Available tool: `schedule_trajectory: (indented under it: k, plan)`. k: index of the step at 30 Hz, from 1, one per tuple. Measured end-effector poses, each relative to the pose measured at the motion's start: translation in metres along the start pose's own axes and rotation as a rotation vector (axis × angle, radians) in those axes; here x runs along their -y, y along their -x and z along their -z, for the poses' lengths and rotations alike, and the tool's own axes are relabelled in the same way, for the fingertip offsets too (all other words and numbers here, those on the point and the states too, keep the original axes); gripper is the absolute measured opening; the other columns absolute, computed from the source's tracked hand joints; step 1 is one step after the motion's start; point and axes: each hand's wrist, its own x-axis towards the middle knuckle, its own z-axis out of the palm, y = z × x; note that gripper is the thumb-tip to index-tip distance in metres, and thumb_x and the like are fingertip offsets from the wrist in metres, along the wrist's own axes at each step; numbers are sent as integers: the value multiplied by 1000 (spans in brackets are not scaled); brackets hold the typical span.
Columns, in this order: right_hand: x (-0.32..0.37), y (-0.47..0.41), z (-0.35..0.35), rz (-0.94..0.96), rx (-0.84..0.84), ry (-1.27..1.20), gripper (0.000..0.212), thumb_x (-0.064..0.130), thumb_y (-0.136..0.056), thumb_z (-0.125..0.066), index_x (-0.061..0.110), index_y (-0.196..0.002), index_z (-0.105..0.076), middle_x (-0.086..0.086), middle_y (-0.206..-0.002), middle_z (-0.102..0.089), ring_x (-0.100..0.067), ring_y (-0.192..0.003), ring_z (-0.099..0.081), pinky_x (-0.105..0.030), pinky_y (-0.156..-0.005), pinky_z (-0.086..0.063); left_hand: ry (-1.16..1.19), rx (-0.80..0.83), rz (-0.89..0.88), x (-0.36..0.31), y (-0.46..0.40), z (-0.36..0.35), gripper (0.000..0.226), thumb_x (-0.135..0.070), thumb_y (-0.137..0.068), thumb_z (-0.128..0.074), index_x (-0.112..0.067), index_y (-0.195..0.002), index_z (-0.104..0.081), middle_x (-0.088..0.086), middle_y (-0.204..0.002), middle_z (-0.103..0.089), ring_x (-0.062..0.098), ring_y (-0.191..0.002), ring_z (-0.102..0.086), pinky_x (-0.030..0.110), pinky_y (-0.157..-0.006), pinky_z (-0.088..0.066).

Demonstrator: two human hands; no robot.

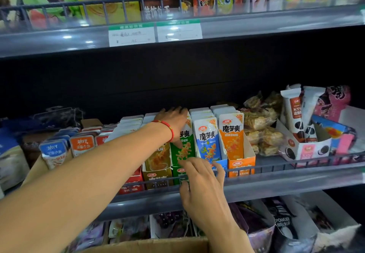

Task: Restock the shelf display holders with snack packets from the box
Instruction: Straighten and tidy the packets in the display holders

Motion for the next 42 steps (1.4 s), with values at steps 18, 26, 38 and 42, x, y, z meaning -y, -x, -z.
schedule_trajectory:
  k: [18,26,38,42]
  plan:
    - [-45,-2,26,-151,-19,170,45,20,-79,-74,28,-122,-64,9,-127,-61,-17,-139,-46,-54,-115,-27,39,-8,-130,-52,-16,25,133,-62,-61,-88,-9,-159,-16,11,-153,-32,32,-140,-37,47,-114,-38]
    - [-44,0,26,-155,-14,194,46,20,-74,-77,26,-118,-65,7,-123,-64,-19,-136,-51,-57,-112,-34,41,-38,-134,-54,-7,24,112,-66,-56,-87,-10,-139,-37,9,-132,-35,26,-123,-36,38,-98,-45]
    - [-41,2,31,-136,9,167,44,20,-83,-65,28,-126,-58,11,-134,-55,-14,-147,-35,-53,-119,-21,-51,-228,-117,-70,12,4,115,-58,-66,-86,-15,-151,-20,12,-136,-55,33,-127,-53,54,-116,-31]
    - [-41,2,29,-143,13,174,45,20,-80,-70,26,-123,-60,9,-132,-57,-16,-145,-39,-56,-117,-26,-66,-180,-67,-64,-5,9,128,-56,-60,-91,-15,-156,-17,13,-146,-45,34,-136,-45,58,-118,-28]
